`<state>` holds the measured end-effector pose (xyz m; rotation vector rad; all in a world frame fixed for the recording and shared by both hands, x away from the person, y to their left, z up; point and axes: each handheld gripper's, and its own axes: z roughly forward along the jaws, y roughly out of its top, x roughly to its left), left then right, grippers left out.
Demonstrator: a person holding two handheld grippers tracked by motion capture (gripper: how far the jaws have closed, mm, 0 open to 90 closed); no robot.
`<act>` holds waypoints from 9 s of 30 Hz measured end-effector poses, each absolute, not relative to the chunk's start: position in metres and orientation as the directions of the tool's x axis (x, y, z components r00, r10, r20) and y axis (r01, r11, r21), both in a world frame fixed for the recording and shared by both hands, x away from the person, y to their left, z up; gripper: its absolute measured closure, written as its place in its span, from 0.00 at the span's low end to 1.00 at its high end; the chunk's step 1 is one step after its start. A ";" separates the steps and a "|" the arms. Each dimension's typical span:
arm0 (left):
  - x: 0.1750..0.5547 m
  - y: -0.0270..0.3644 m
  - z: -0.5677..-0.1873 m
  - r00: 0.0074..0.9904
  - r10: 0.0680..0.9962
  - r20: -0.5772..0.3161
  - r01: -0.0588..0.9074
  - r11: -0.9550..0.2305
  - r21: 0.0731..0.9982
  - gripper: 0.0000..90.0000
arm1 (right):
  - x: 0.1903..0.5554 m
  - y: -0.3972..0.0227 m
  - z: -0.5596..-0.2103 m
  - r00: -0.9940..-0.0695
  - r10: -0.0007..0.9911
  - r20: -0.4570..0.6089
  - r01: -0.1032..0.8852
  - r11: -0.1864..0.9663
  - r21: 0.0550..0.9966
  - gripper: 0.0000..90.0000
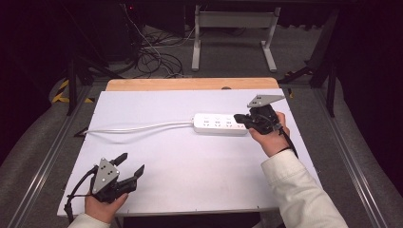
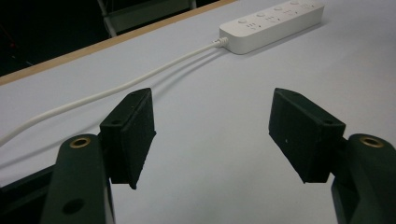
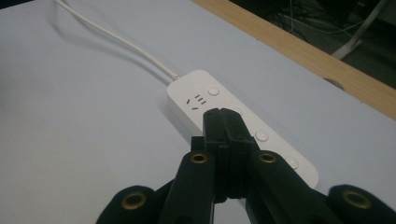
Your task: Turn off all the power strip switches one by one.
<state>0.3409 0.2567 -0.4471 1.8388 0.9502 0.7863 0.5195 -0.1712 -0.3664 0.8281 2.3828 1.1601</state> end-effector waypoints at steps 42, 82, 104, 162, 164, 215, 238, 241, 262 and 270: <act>0.342 0.257 -0.448 0.519 0.847 0.118 0.293 -0.306 0.906 0.34 | 0.609 -0.163 -0.425 -0.598 0.799 -0.062 0.592 0.493 0.637 1.00; 0.341 0.257 -0.449 0.514 0.850 0.112 0.292 -0.296 0.909 0.32 | 0.615 -0.157 -0.440 -0.548 0.827 -0.122 0.636 0.507 0.581 1.00; 0.341 0.257 -0.448 0.518 0.848 0.117 0.287 -0.301 0.909 0.31 | 0.616 -0.155 -0.441 -0.531 0.840 -0.109 0.654 0.489 0.577 1.00; 0.343 0.256 -0.450 0.514 0.850 0.115 0.298 -0.303 0.905 0.31 | 0.614 -0.136 -0.445 -0.613 0.789 -0.043 0.566 0.477 0.672 1.00; 0.343 0.256 -0.450 0.514 0.850 0.116 0.299 -0.304 0.905 0.31 | 0.614 -0.136 -0.446 -0.613 0.789 -0.043 0.568 0.479 0.669 1.00; 0.344 0.258 -0.450 0.510 0.853 0.110 0.303 -0.298 0.905 0.31 | 0.605 -0.134 -0.423 -0.590 0.806 -0.053 0.501 0.417 0.758 1.00; 0.343 0.256 -0.450 0.513 0.851 0.111 0.300 -0.298 0.906 0.31 | 0.602 -0.114 -0.431 -0.668 0.743 -0.034 0.475 0.461 0.750 1.00; 0.343 0.256 -0.450 0.514 0.850 0.111 0.300 -0.299 0.906 0.31 | 0.604 -0.111 -0.436 -0.671 0.740 -0.039 0.477 0.472 0.741 1.00; 0.344 0.257 -0.449 0.517 0.848 0.117 0.297 -0.306 0.904 0.31 | 0.609 -0.104 -0.449 -0.668 0.743 -0.053 0.484 0.487 0.727 1.00; 0.344 0.257 -0.449 0.517 0.849 0.111 0.299 -0.300 0.906 0.31 | 0.610 -0.103 -0.452 -0.665 0.746 -0.048 0.494 0.487 0.720 1.00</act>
